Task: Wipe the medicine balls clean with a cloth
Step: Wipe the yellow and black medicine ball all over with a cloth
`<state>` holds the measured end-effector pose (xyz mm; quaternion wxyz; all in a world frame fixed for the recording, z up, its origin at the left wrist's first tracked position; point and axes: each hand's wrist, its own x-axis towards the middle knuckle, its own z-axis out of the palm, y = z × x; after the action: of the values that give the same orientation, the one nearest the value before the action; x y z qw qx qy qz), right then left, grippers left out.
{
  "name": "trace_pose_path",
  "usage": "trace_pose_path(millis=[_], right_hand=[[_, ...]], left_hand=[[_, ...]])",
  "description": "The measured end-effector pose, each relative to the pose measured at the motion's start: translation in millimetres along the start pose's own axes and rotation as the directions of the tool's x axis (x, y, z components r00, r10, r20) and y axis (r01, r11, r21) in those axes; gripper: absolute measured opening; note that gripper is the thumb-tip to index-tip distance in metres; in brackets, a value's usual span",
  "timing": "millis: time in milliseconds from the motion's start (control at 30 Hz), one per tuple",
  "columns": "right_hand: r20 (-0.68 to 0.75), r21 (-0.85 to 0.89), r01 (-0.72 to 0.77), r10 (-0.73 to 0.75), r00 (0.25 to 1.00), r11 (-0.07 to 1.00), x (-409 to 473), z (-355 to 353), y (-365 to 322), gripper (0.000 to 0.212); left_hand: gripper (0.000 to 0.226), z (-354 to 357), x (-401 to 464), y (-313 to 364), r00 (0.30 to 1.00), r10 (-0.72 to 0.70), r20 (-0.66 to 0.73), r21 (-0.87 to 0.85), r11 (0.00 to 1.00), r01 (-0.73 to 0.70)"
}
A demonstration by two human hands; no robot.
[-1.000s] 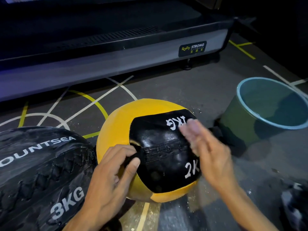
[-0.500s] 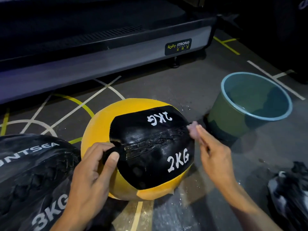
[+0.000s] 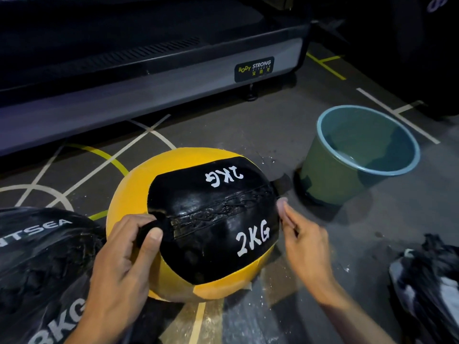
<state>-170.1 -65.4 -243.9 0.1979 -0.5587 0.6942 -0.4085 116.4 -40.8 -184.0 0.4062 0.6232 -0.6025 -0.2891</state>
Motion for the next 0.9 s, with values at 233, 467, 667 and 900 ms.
trace_pose_path(millis=[233, 467, 667, 900], right_hand=[[0.077, 0.059, 0.185, -0.189, 0.979, 0.981, -24.6, -2.2, -14.2, 0.048], [0.061, 0.237, 0.101, -0.118, 0.991, 0.966, -29.6, 12.2, -51.8, 0.045], [0.366, 0.005, 0.813, -0.757, 0.541, 0.583, -52.2, 38.0, -64.8, 0.042], [0.053, 0.078, 0.381, -0.385, 0.921, 0.921, -0.9, 22.5, -64.5, 0.050]], left_hand=[[0.037, -0.2, 7.0, -2.0, 1.000, -0.004, -0.014, 0.014, 1.000, 0.004], [0.036, -2.7, 16.3, 7.8, 0.998, -0.046, 0.047, -0.118, 0.992, 0.051], [0.026, 0.8, 33.0, 18.6, 0.995, -0.003, 0.103, -0.133, 0.991, 0.017], [0.019, 7.6, 50.3, 39.0, 0.955, -0.112, 0.274, -0.172, 0.972, 0.163]])
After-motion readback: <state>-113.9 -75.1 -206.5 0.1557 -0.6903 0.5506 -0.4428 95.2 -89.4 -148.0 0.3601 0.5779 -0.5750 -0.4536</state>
